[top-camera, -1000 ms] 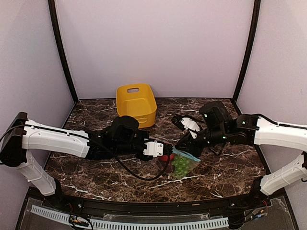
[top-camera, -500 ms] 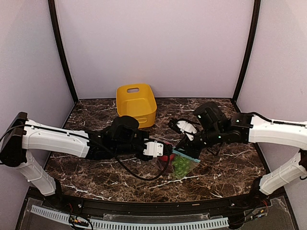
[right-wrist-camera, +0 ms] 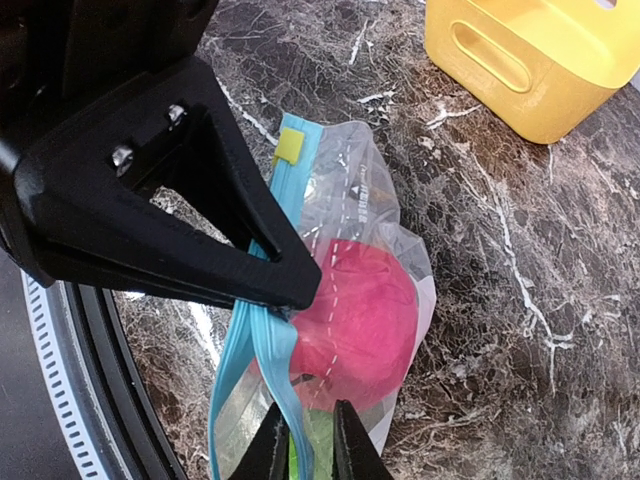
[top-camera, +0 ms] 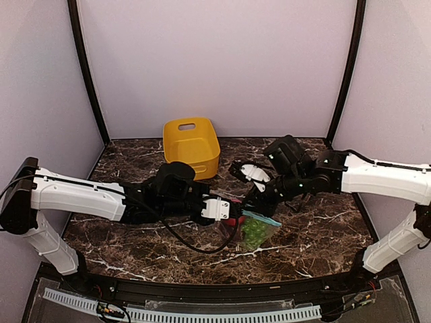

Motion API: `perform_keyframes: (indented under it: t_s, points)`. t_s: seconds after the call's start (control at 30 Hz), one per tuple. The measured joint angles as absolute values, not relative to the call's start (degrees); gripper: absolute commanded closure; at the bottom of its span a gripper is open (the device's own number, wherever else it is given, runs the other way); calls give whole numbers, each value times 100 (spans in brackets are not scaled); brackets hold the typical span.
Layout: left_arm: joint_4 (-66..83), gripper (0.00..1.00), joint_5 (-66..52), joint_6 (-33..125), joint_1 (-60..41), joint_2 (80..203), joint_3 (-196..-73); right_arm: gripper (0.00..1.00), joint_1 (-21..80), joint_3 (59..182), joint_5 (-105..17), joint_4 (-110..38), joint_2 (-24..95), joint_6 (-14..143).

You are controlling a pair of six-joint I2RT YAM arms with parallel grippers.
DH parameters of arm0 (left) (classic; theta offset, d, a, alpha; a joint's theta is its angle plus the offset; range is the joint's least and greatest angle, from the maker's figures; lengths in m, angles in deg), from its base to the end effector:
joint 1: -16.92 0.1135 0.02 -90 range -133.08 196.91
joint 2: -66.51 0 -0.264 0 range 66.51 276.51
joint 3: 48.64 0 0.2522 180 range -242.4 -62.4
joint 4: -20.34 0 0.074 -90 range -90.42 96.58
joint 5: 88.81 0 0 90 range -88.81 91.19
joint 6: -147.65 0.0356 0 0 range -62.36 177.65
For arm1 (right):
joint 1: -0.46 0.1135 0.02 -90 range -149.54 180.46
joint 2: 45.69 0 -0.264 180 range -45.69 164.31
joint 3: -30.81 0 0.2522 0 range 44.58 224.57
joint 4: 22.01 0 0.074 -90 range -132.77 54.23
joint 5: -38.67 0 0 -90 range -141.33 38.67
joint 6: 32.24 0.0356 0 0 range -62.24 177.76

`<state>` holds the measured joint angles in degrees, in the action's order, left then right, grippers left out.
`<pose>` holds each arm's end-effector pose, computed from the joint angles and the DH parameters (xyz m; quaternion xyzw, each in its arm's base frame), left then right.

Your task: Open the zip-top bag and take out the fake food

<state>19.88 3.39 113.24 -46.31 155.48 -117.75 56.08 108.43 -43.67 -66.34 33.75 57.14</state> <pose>0.1612 -0.3165 0.2537 0.7008 0.4270 -0.0223 0.5710 0.1651 0.2498 0.2862 -0.4583 0.8046 0.2270 0.3019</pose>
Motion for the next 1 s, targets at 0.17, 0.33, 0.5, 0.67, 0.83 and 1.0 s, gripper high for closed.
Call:
perform_keyframes:
  t_s: [0.17, 0.33, 0.5, 0.67, 0.83, 1.0]
  points:
    - [1984, 99, 337, 11400, -4631, 15548, -11777, 98, 5608, 10909, -4395, -6826, 3469, 5642]
    - [2025, 89, 352, 11420, -4631, 15565, -11777, 100, 5608, 10952, -4503, -6892, 3467, 5631]
    - [2262, 69, 433, 11398, -4624, 15578, -11777, 100, 5448, 10959, -4870, -6955, 3399, 5672]
    - [2570, 56, 463, 11105, -4537, 15563, -11775, 100, 5232, 11038, -5313, -7097, 3155, 5845]
    - [2867, 51, 492, 10622, -4329, 15346, -11666, 100, 5221, 11134, -5412, -7051, 3004, 6096]
    - [3057, 51, 540, 10019, -4200, 14936, -11281, 100, 5221, 10941, -5204, -6645, 3172, 6446]
